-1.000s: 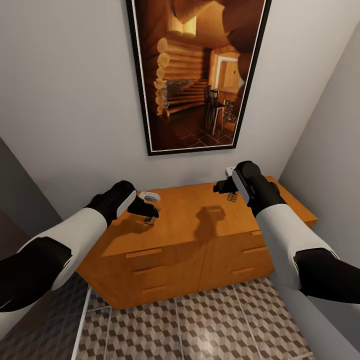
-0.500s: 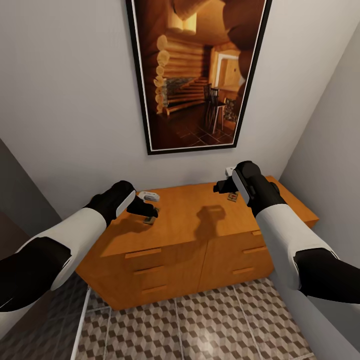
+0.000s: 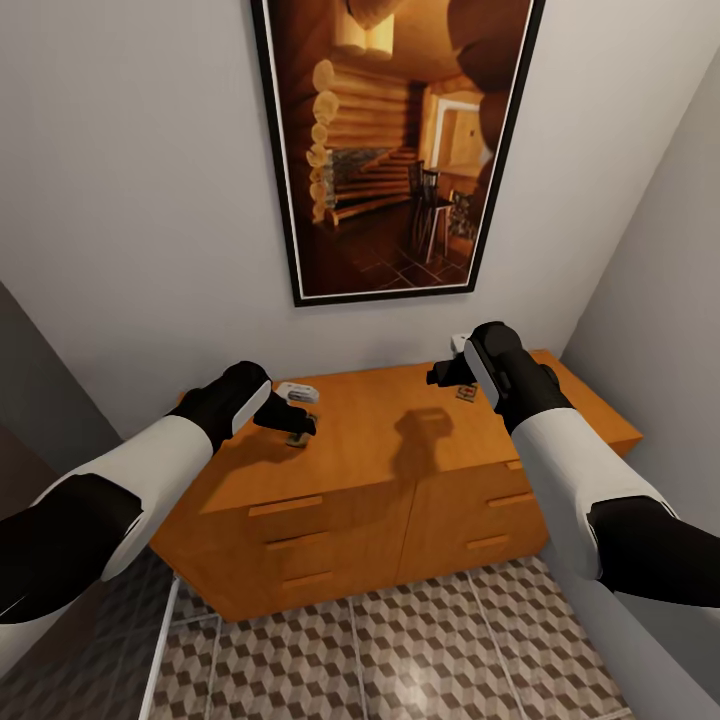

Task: Take the four mousetraps from the cabinet in the bathroom and place them on the bathroom floor. Make sure all four end up on the same floor surface, and ensure that at least two of them are either under or directly next to the same bathroom sink.

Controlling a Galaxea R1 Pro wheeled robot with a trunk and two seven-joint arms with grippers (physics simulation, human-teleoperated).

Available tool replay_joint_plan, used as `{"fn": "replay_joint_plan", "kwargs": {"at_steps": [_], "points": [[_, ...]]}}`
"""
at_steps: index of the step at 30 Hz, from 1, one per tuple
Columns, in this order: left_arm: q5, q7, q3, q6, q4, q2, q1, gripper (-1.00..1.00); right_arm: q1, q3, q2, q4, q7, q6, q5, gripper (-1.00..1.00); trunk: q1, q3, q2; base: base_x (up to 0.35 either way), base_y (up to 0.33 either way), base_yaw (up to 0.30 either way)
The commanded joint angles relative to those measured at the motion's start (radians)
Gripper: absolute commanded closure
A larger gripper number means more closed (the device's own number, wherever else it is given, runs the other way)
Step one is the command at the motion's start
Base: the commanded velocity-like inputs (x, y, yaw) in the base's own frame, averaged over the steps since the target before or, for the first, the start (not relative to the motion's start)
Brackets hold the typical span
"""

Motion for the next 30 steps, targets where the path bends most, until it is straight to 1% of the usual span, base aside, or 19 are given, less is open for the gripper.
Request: {"fn": "replay_joint_plan", "kwargs": {"at_steps": [1, 6, 27, 30], "points": [[0.0, -0.004, -0.005, 0.002, 0.0, 0.001, -0.001, -1.0, -0.001, 0.002, 0.0, -0.001, 0.001, 0.004, 0.0, -1.0, 0.004, -0.005, -0.009, 0.0, 0.0, 0.0], [0.0, -0.004, -0.005, 0.002, 0.0, 0.001, -0.001, -1.0, -0.001, 0.002, 0.0, -0.001, 0.001, 0.004, 0.0, -1.0, 0.023, -0.02, -0.044, 0.0, 0.0, 0.0], [0.0, -0.005, -0.005, 0.002, 0.0, 0.001, -0.001, -1.0, -0.001, 0.002, 0.0, -0.001, 0.001, 0.004, 0.0, -1.0, 0.023, -0.02, -0.044, 0.0, 0.0, 0.0], [0.0, -0.005, -0.005, 0.002, 0.0, 0.001, -0.001, -1.0, 0.0, 0.002, 0.0, -0.001, 0.001, 0.004, 0.0, -1.0, 0.035, -0.03, -0.065, 0.0, 0.0, 0.0]]}}
